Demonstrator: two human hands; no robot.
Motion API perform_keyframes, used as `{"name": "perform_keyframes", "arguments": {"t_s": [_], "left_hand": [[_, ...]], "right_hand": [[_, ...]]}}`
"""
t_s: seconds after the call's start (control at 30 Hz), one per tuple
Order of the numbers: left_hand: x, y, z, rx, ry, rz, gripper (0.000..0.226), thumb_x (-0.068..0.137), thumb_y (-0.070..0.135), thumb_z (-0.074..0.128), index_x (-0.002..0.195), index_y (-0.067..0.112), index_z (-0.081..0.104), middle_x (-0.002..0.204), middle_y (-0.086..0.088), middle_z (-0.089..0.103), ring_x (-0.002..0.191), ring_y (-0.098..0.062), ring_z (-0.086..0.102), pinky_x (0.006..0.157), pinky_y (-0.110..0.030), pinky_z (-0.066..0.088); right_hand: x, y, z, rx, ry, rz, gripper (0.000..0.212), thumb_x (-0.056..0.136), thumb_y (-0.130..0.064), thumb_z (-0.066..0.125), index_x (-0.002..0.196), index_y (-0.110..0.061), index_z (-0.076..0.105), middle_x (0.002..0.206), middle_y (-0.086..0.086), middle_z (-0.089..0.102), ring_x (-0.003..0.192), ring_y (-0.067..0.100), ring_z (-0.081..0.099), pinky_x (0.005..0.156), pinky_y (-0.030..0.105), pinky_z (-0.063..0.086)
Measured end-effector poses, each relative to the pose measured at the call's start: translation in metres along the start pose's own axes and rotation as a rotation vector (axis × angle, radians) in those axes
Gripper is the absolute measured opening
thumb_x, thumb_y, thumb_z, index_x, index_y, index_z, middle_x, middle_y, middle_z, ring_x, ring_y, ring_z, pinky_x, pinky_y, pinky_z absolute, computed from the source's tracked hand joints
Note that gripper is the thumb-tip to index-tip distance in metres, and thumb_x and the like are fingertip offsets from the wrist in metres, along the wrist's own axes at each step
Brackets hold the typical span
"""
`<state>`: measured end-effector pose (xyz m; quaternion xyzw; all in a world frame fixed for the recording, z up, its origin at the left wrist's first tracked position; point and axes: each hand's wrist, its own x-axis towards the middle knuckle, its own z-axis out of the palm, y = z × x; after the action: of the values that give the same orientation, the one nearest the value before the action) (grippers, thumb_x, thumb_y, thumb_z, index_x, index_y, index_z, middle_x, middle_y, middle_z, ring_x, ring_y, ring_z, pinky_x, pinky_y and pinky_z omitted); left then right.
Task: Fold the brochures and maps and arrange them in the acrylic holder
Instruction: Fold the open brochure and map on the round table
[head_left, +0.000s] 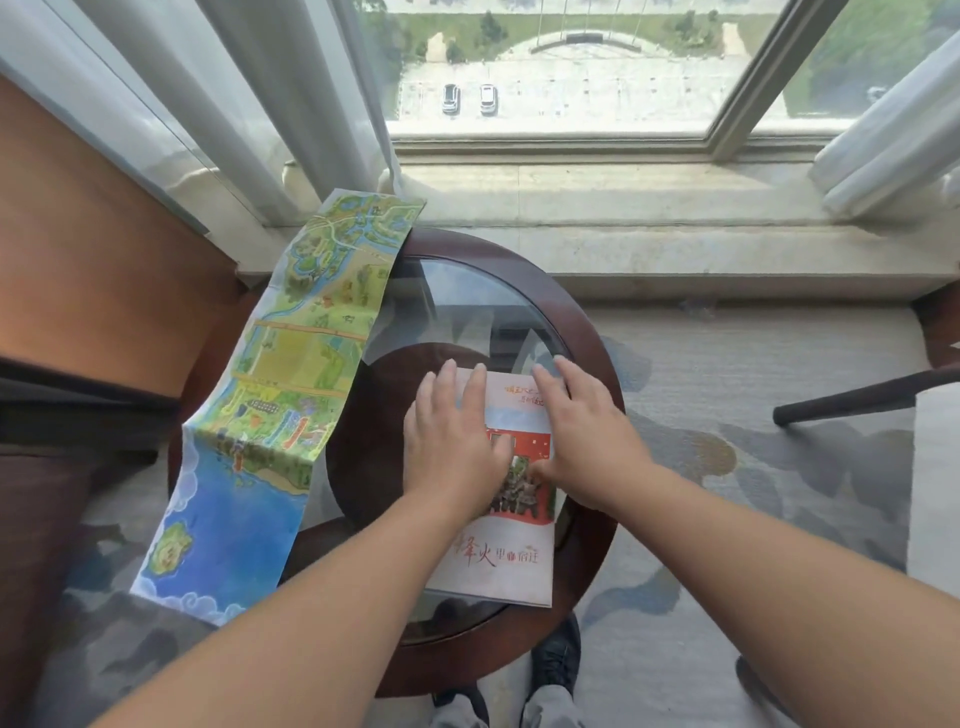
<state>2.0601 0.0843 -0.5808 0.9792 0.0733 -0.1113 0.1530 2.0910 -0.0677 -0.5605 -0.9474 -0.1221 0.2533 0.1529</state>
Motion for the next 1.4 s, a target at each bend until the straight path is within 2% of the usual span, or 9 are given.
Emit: {"name": "perform_keyframes", "arguments": {"t_s": [0.07,0.2,0.33,0.43,0.6,0.77,0.93,1.13,1.4], "left_hand": [[0.008,-0.001,0.003,0.002,-0.066,0.046,0.079,0.088,0.049,0.053,0.152,0.027,0.012,0.161,-0.008,0.009,0.148,-0.028,0.004,0.119,-0.045,0.012],[-0.010,-0.009,-0.001,-0.078,-0.044,0.077,0.084,0.084,0.057,0.055,0.150,0.028,0.012,0.161,-0.009,0.007,0.148,-0.028,0.005,0.118,-0.044,0.015],[-0.065,-0.034,-0.001,0.102,-0.241,0.296,0.107,0.065,0.082,0.048,0.149,0.038,-0.003,0.161,-0.004,-0.009,0.147,-0.033,-0.010,0.119,-0.054,0.006],[-0.095,-0.050,0.010,0.231,-0.355,0.366,0.114,0.064,0.080,0.056,0.146,0.043,-0.014,0.158,-0.001,-0.026,0.143,-0.035,-0.026,0.117,-0.054,-0.009],[-0.098,-0.053,0.011,0.237,-0.321,0.340,0.096,0.076,0.072,0.051,0.151,0.038,0.001,0.161,-0.004,-0.017,0.145,-0.037,-0.019,0.117,-0.050,-0.010],[-0.065,-0.024,0.007,0.169,-0.151,0.302,0.090,0.077,0.078,0.036,0.149,0.026,0.022,0.161,-0.011,0.008,0.149,-0.033,-0.002,0.119,-0.052,-0.003],[0.008,0.019,0.030,0.090,-0.078,0.187,0.079,0.089,0.052,0.021,0.155,0.013,0.000,0.162,-0.014,-0.009,0.148,-0.026,-0.016,0.120,-0.043,-0.010],[0.011,0.020,0.052,0.210,-0.028,0.152,0.077,0.090,0.054,0.001,0.149,0.007,-0.013,0.158,-0.014,-0.021,0.147,-0.025,-0.022,0.119,-0.046,-0.009],[-0.038,-0.005,0.046,0.274,-0.136,0.215,0.086,0.093,0.065,0.002,0.153,0.004,-0.001,0.159,-0.018,-0.016,0.148,-0.029,-0.017,0.120,-0.051,-0.004]], "right_hand": [[0.006,0.005,0.001,-0.117,-0.054,-0.091,0.112,0.076,-0.042,0.078,0.157,-0.020,0.003,0.164,0.004,0.002,0.150,0.026,0.005,0.120,0.038,0.017],[0.011,0.006,0.002,-0.151,-0.073,-0.135,0.114,0.076,-0.043,0.079,0.157,-0.014,0.003,0.164,0.006,0.010,0.150,0.025,0.007,0.120,0.033,0.010],[0.015,0.004,-0.004,-0.201,-0.080,-0.172,0.112,0.076,-0.038,0.080,0.156,-0.010,0.007,0.162,0.007,0.015,0.150,0.024,0.010,0.120,0.033,0.012],[0.018,0.001,-0.007,-0.211,-0.091,-0.178,0.106,0.077,-0.033,0.079,0.156,-0.012,0.012,0.159,0.005,0.021,0.147,0.024,0.015,0.117,0.037,0.025],[0.018,-0.005,-0.007,-0.288,-0.100,-0.210,0.092,0.081,-0.031,0.075,0.153,-0.021,0.019,0.155,0.001,0.026,0.138,0.029,0.026,0.107,0.040,0.040],[0.017,-0.003,-0.008,-0.328,-0.086,-0.243,0.093,0.082,-0.036,0.073,0.154,-0.018,0.017,0.158,0.000,0.023,0.139,0.029,0.026,0.110,0.035,0.032],[0.012,0.008,0.003,-0.330,-0.019,-0.317,0.080,0.094,-0.029,0.055,0.158,-0.017,0.008,0.165,0.000,0.009,0.150,0.023,0.012,0.121,0.034,0.011],[0.014,0.026,0.007,-0.293,-0.162,-0.300,0.129,0.069,-0.060,0.076,0.155,-0.022,-0.012,0.163,-0.008,-0.015,0.151,0.014,-0.012,0.121,0.034,-0.001],[0.010,0.023,0.008,-0.315,-0.157,-0.259,0.127,0.073,-0.062,0.072,0.154,-0.024,-0.018,0.161,-0.009,-0.024,0.150,0.015,-0.017,0.121,0.039,-0.003]]}}
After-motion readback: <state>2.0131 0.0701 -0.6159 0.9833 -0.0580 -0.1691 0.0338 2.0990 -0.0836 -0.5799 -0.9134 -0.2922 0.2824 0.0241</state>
